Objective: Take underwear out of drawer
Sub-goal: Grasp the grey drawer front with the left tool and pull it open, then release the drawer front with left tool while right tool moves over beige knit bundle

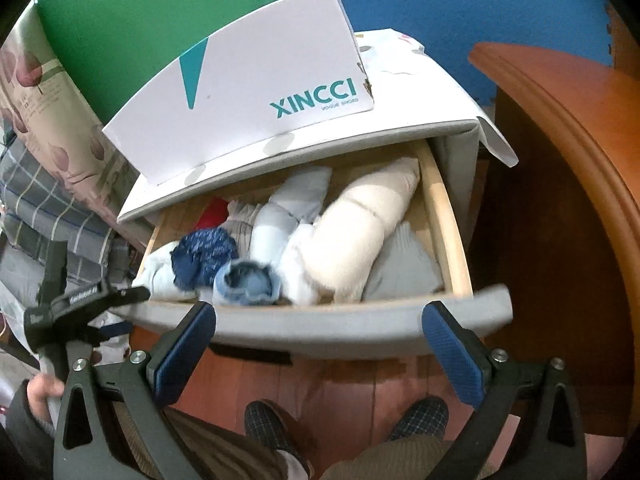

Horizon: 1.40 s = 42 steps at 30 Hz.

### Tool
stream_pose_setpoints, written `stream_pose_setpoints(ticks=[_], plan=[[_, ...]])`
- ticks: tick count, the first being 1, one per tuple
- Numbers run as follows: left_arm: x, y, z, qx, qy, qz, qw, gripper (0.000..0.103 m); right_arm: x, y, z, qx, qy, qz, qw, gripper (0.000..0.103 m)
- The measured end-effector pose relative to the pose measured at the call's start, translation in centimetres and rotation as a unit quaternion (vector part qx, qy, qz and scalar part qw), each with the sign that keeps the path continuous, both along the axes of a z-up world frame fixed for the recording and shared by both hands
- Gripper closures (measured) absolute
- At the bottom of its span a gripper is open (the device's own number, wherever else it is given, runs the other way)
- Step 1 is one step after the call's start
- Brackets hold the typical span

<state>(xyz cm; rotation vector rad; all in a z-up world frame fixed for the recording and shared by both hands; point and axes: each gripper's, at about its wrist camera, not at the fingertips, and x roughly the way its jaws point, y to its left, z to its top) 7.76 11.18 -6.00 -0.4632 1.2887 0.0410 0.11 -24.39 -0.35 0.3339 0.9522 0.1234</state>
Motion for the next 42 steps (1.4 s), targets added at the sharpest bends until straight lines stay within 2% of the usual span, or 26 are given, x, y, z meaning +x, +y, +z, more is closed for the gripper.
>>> stream_pose_setpoints(ticks=[5,11,12,20,26,36,42], plan=[[-1.9,0.5,-0.1,0.019,0.008,-0.003,0.9998,0.000,0.0,0.5,0.4,-0.011,0.023,0.013,1.000,0.001],[-2.8,0.1,0.9,0.041,0.002,-0.001,0.9992,0.000,1.1,0.6,0.4,-0.005,0.058,0.018,0.998,0.001],[-4.0,-0.8,1.7,0.048,-0.001,-0.003,0.9988,0.000,1.4,0.5,0.3,-0.001,0.065,0.017,0.998,0.001],[-4.4,-0.9,1.9,0.057,-0.015,0.007,0.9983,0.000,4.8,0.2,-0.9,0.011,0.122,0.015,0.992,0.001],[-4.6,-1.4,2.2,0.080,-0.018,0.001,0.9967,0.001,6.6,-0.6,-1.7,0.031,0.156,-0.002,0.987,0.001],[-4.5,-1.8,2.7,0.099,-0.013,-0.018,0.9949,0.000,8.2,-0.1,-3.7,0.018,0.192,0.000,0.981,0.001],[-4.4,-1.8,2.7,0.101,-0.010,-0.023,0.9946,0.000,9.5,0.7,-5.1,-0.011,0.205,-0.004,0.979,0.001]])
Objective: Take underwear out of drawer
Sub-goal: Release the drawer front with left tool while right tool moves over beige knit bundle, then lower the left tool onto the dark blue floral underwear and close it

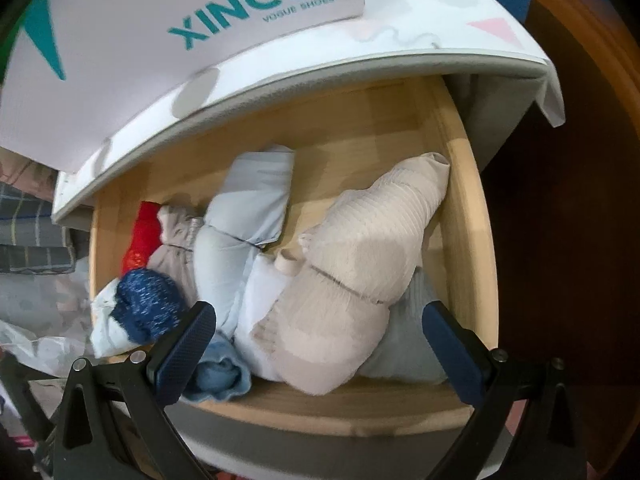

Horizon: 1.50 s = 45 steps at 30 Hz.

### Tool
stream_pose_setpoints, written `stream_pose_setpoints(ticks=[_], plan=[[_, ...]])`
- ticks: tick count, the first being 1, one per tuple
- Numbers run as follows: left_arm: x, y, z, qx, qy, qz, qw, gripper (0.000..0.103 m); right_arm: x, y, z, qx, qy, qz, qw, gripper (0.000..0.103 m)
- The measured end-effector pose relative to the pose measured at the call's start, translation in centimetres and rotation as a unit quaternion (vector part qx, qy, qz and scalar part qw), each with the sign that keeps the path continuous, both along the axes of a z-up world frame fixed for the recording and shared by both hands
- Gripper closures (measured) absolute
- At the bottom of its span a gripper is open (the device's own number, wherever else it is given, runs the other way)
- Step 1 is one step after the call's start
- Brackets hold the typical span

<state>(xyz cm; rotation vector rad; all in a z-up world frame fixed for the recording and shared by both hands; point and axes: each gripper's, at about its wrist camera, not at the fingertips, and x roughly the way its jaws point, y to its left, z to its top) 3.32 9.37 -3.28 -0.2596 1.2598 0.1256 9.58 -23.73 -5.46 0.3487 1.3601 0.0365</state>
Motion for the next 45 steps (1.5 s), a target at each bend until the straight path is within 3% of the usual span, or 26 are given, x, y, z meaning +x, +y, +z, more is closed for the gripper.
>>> stream_pose_setpoints(ticks=[6,11,15,19,24,29,38,45], plan=[[-0.1,0.2,0.0,-0.008,-0.008,0.008,0.9999,0.001,1.2,0.9,-1.5,-0.022,0.013,0.007,1.000,0.002],[-0.3,0.4,0.2,-0.014,-0.014,0.016,0.9997,0.001,2.0,1.4,-2.8,-0.052,0.024,0.013,0.998,0.017],[-0.6,0.4,2.2,0.045,-0.048,0.008,0.9978,0.002,2.1,1.3,-3.7,-0.055,0.034,0.016,0.998,0.020],[-0.1,0.8,4.2,0.052,-0.072,-0.006,0.9960,0.002,2.2,1.5,-4.1,-0.061,0.032,0.021,0.997,0.020],[1.4,1.2,5.6,0.065,-0.080,-0.040,0.9939,0.002,2.2,1.9,-4.2,-0.065,0.031,0.028,0.997,0.022],[2.7,0.7,6.3,0.050,-0.080,-0.071,0.9930,0.002,1.4,2.1,-4.3,-0.065,0.028,0.036,0.997,0.032],[4.3,-5.1,5.1,0.060,-0.078,-0.184,0.9779,0.002,-0.7,2.3,-2.9,-0.085,0.017,0.055,0.995,0.042],[5.5,-8.5,3.5,0.074,-0.074,-0.217,0.9706,0.002,-2.2,3.1,-1.9,-0.124,0.013,0.077,0.989,0.044]])
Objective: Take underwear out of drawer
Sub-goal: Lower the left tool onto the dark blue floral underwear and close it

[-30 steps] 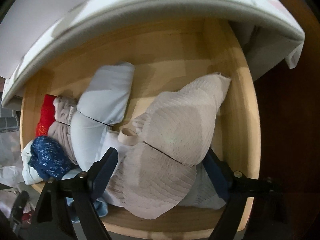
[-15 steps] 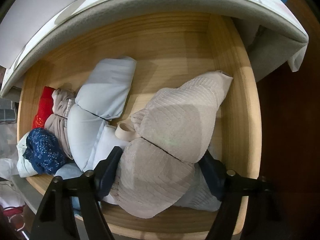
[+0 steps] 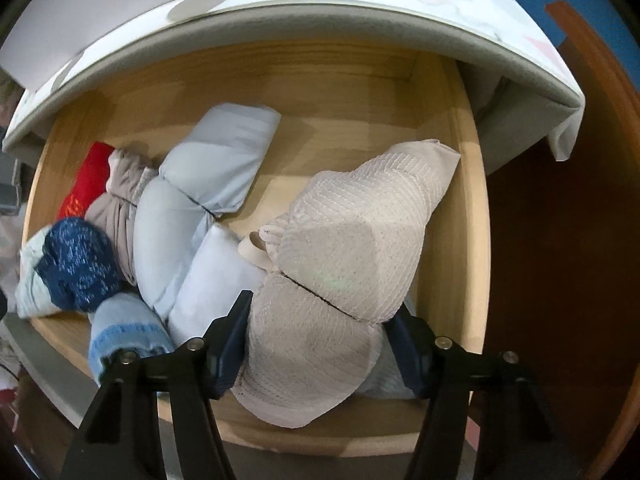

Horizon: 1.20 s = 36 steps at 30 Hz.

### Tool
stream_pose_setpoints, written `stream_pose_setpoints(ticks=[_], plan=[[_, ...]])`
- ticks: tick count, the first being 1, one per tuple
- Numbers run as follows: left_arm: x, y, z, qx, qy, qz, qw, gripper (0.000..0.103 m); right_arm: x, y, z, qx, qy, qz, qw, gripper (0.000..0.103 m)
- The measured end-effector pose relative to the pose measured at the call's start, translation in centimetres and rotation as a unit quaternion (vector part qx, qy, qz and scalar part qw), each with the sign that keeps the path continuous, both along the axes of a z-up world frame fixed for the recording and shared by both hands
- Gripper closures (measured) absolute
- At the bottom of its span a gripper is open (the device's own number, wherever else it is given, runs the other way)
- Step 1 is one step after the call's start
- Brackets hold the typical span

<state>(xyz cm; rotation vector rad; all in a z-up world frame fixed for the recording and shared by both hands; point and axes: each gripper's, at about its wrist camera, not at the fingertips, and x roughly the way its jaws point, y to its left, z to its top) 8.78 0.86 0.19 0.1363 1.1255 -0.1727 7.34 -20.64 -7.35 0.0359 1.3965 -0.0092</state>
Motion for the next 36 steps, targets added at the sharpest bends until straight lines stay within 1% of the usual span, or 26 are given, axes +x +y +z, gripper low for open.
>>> stream_pose_setpoints(ticks=[3,7,9,12,16,18,19,20,22,24,28,30,31,32,33,35,36], plan=[[0.5,-1.1,-0.7,-0.009,0.010,-0.006,0.9999,0.002,-0.7,0.0,0.1,0.002,-0.003,0.001,1.000,0.044],[1.7,-2.2,-2.2,-0.007,0.031,0.000,0.9995,0.002,-0.6,-0.3,-0.1,0.021,-0.003,-0.009,1.000,0.045],[2.3,-2.6,-2.9,-0.008,0.043,0.005,0.9990,0.002,-0.2,-1.0,0.2,0.027,-0.004,-0.011,1.000,0.045],[2.9,-2.9,-4.0,-0.003,0.059,0.017,0.9981,0.002,-1.0,-1.6,0.4,0.036,-0.005,-0.011,0.999,0.045],[3.7,-3.1,-5.5,-0.009,0.085,0.031,0.9959,0.002,-0.6,-2.1,0.2,0.048,-0.003,-0.013,0.999,0.045],[3.8,-3.3,-6.0,-0.004,0.095,0.033,0.9949,0.003,-0.8,-2.0,-0.2,0.046,-0.004,-0.010,0.999,0.045],[3.9,-3.4,-6.2,-0.002,0.099,0.033,0.9946,0.008,-0.8,-2.0,-0.1,0.044,-0.004,-0.008,0.999,0.045],[3.9,-3.5,-6.5,-0.003,0.105,0.031,0.9939,0.015,-0.9,-2.1,0.0,0.044,-0.004,-0.007,0.999,0.045],[4.2,-3.8,-6.9,-0.012,0.122,0.034,0.9919,0.021,-0.9,-2.0,0.1,0.044,-0.004,-0.007,0.999,0.045],[4.5,-3.9,-6.9,-0.019,0.126,0.037,0.9912,0.022,-0.9,-2.0,0.1,0.046,-0.003,-0.007,0.999,0.045],[5.1,-4.1,-7.7,-0.014,0.134,0.045,0.9898,0.022,-0.8,-2.1,-0.2,0.060,-0.001,-0.014,0.998,0.044],[5.3,-4.0,-7.9,-0.025,0.141,0.047,0.9885,0.023,-0.9,-2.2,-0.3,0.067,0.001,-0.017,0.998,0.044],[5.3,-4.2,-8.0,-0.022,0.141,0.046,0.9887,0.029,-0.9,-2.4,-0.3,0.070,0.001,-0.019,0.997,0.044],[5.4,-4.3,-8.1,-0.022,0.141,0.043,0.9888,0.037,-1.1,-2.7,-0.1,0.071,0.002,-0.019,0.997,0.044],[5.4,-4.3,-8.1,-0.022,0.141,0.040,0.9889,0.040,-1.1,-2.7,-0.1,0.071,0.002,-0.019,0.997,0.044],[5.3,-4.4,-8.1,-0.023,0.141,0.037,0.9891,0.053,-1.3,-2.5,-0.1,0.066,0.002,-0.016,0.998,0.044],[5.3,-4.4,-8.0,-0.026,0.141,0.035,0.9891,0.055,-1.3,-2.3,0.0,0.064,0.002,-0.015,0.998,0.044]])
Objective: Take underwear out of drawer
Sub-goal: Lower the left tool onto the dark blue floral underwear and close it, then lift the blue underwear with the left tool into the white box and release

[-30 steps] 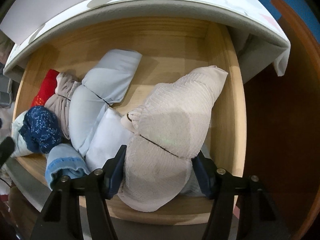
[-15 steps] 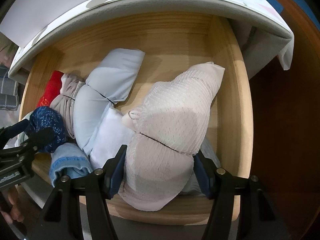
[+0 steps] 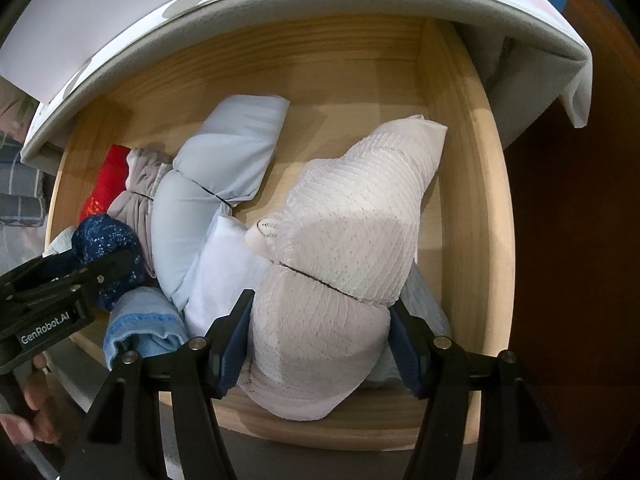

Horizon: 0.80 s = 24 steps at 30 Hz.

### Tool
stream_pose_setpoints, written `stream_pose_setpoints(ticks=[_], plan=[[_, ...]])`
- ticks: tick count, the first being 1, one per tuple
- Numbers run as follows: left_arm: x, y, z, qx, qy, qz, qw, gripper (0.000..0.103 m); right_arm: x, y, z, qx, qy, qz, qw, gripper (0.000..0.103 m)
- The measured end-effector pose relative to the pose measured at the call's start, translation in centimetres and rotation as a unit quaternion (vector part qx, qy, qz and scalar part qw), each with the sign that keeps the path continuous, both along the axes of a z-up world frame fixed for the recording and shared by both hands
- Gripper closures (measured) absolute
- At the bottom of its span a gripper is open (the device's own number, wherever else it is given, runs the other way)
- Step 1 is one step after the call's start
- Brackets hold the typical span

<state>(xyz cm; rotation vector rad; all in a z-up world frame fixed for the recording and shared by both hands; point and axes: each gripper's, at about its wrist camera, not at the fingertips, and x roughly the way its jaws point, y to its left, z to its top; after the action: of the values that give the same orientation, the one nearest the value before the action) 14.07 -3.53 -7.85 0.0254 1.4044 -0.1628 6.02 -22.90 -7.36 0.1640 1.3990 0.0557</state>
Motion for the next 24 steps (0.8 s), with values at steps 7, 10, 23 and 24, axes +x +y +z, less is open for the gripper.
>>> stream_pose_setpoints(ticks=[7,10,23,24], plan=[[-0.5,0.5,0.6,-0.011,-0.006,0.001,0.9999,0.065,0.5,1.0,-0.4,-0.007,-0.001,0.004,1.000,0.044],[-1.0,1.5,1.7,-0.021,-0.010,-0.001,0.9997,0.065,0.5,1.2,-0.4,-0.008,-0.001,0.004,1.000,0.044],[-2.2,3.6,7.6,-0.013,-0.059,-0.011,0.9981,0.065,0.3,2.4,-0.7,-0.021,-0.004,0.013,1.000,0.046],[-2.3,3.7,8.0,-0.013,-0.063,-0.010,0.9979,0.065,0.2,2.4,-0.7,-0.021,-0.004,0.013,1.000,0.046]])
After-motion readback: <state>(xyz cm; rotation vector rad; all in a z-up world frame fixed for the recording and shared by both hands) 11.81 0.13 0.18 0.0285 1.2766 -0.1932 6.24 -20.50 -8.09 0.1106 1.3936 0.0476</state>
